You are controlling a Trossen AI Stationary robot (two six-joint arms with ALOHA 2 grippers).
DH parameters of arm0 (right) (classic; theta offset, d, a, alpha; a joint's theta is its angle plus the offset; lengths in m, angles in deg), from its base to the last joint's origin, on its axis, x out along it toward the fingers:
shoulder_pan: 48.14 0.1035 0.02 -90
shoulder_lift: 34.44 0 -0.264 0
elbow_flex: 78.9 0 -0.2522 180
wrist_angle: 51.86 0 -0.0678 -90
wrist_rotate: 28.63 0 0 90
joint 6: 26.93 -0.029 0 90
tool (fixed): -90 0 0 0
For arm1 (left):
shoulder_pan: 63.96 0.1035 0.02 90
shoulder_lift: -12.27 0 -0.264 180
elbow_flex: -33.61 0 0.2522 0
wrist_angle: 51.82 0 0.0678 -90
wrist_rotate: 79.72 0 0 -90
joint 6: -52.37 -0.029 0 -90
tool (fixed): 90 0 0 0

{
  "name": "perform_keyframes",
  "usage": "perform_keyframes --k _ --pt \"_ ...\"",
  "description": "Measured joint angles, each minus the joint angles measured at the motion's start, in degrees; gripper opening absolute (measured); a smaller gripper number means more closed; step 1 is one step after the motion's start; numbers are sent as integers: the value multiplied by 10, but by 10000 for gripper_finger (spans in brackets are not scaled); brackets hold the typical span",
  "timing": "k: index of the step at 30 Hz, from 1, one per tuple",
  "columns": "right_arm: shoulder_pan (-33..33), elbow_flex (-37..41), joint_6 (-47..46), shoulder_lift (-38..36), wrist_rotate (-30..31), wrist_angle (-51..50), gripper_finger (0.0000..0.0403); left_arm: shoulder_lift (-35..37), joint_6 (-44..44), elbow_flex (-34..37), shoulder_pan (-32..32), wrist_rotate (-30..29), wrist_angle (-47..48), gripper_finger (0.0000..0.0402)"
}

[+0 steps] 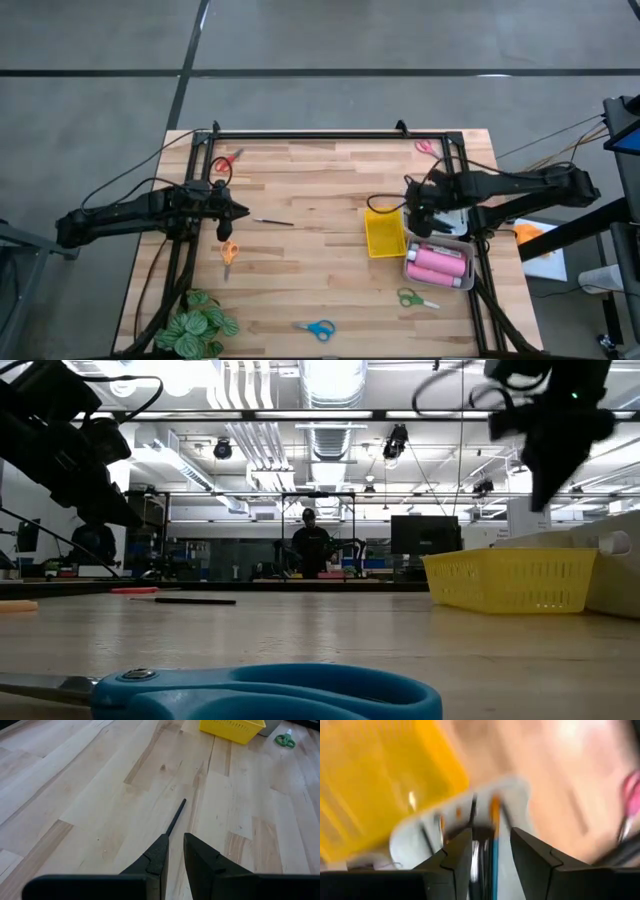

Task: Pick & Place Paint Supplies
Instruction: Put the black paint brush into the white bin

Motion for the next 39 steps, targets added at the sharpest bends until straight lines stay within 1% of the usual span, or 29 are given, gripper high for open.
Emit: perform_keyframes --k 3,5,11,13,16,20,23,27,35,39 --pt "0 -7 15 -33 37 62 134 0 0 0 0 0 0 60" --pt "0 -5 41 -58 40 124 134 0 0 0 0 0 0 60" --pt "0 27 150 -122 40 369 134 0 0 0 0 0 0 60" --pt "0 44 193 -136 31 456 134 0 0 0 0 0 0 61" --pt "0 67 246 -145 3 567 134 0 0 0 0 0 0 61" --pt "0 102 271 -146 -19 688 134 0 0 0 0 0 0 61" --pt "0 125 271 -141 -21 730 134 0 0 0 0 0 0 61" --pt "0 137 261 -138 -21 736 134 0 0 0 0 0 0 61" --pt "0 134 256 -138 -21 738 134 0 0 0 0 0 0 61" --pt "0 133 284 -138 -21 739 134 0 0 0 0 0 0 61"
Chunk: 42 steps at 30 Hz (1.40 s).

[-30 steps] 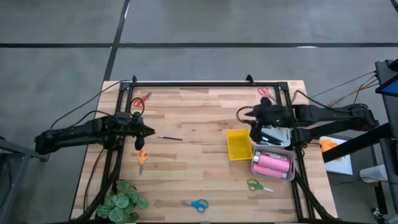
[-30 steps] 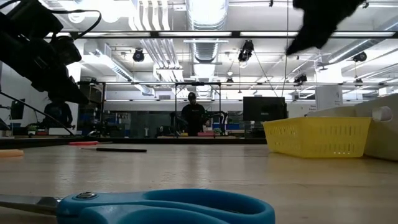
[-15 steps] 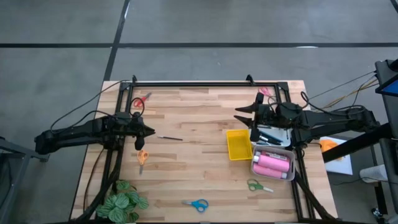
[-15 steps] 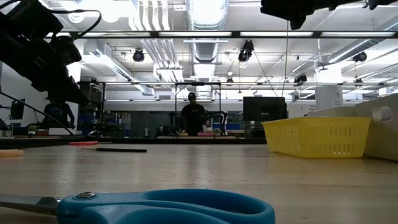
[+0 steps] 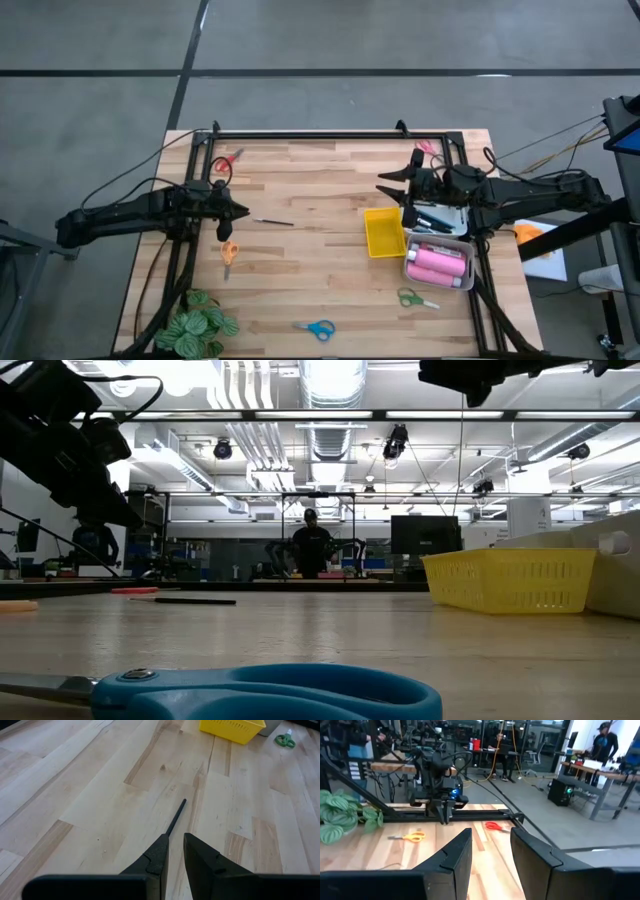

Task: Pick & Place Paint Supplies
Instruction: Put the black paint brush into the white bin

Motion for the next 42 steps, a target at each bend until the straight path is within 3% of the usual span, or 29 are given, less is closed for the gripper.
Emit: perform_keyframes --k 42 --pt "0 0 20 0 1 0 134 0 1 0 0 10 -14 61"
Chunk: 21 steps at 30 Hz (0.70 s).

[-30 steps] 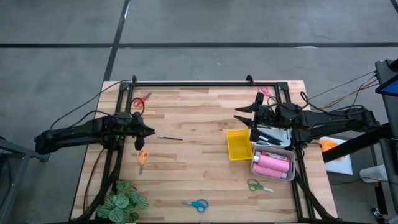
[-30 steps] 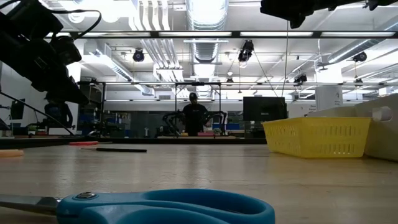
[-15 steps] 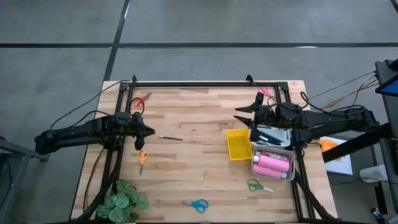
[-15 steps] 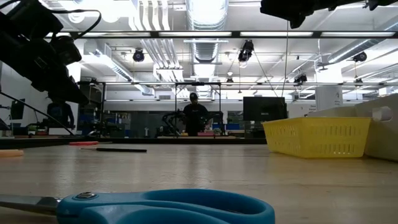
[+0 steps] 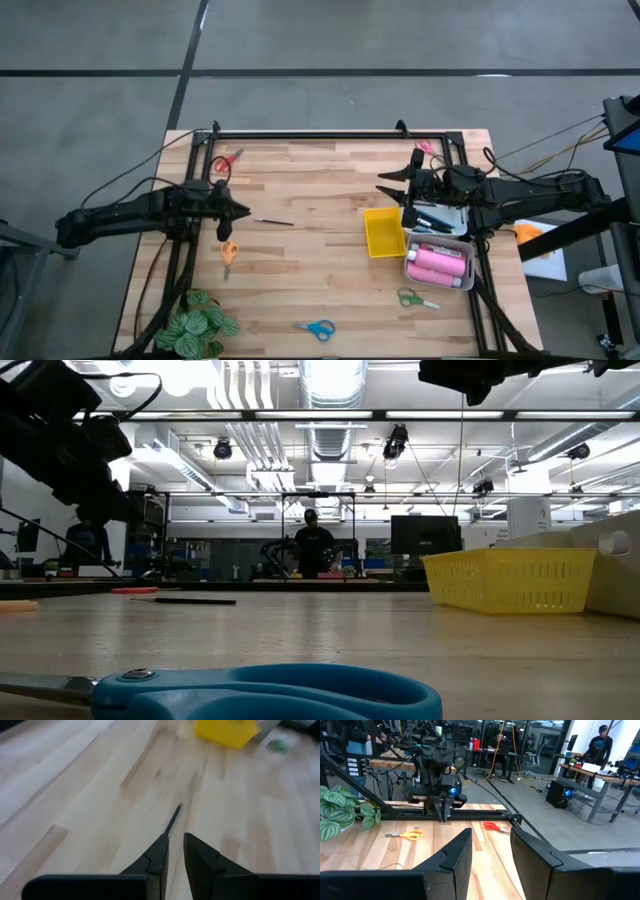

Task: Pick & Place Paint Supplies
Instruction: Put the black paint brush into the white bin

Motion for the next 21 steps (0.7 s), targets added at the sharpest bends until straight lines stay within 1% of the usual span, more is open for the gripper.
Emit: perform_keyframes --k 3,6,7,9,11,13,15,17,21 --pt "0 0 0 0 0 0 134 0 -2 0 0 27 -59 61" --pt "0 0 0 0 0 0 134 0 11 0 0 81 -165 61" --pt "0 0 0 0 0 0 134 0 24 -1 0 97 -201 61" --pt "0 0 0 0 0 0 134 0 58 -1 0 107 -261 61" --pt "0 0 0 0 0 0 134 0 127 -3 0 108 -297 61" --pt "0 0 0 0 0 0 134 0 175 -5 0 101 -306 61" --pt "0 0 0 0 0 0 134 -1 184 -10 2 72 -295 61" --pt "0 0 0 0 0 0 134 -2 197 -20 5 48 -262 61" --pt "0 0 0 0 0 0 134 -29 198 -50 7 41 -170 61"
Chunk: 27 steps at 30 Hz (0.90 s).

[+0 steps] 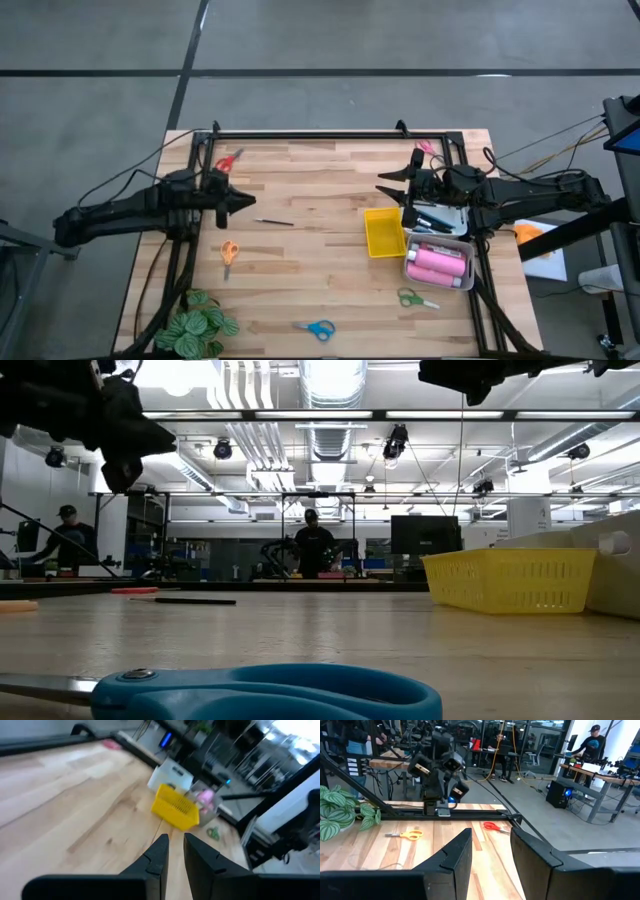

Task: Pick & Place Paint Supplies
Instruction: Put the black paint brush into the white bin

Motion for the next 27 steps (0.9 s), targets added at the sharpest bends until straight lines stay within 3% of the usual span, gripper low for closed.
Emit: perform_keyframes --k 11,16,19,27 --pt "0 0 0 0 0 0 134 -185 -45 -117 0 0 85 60" --pt "0 0 0 0 0 0 134 -285 -95 -166 0 41 110 64" --pt "0 0 0 0 0 0 134 -335 -114 -186 0 44 119 91" --pt "0 0 0 0 0 0 134 -428 -206 -206 0 46 117 210"
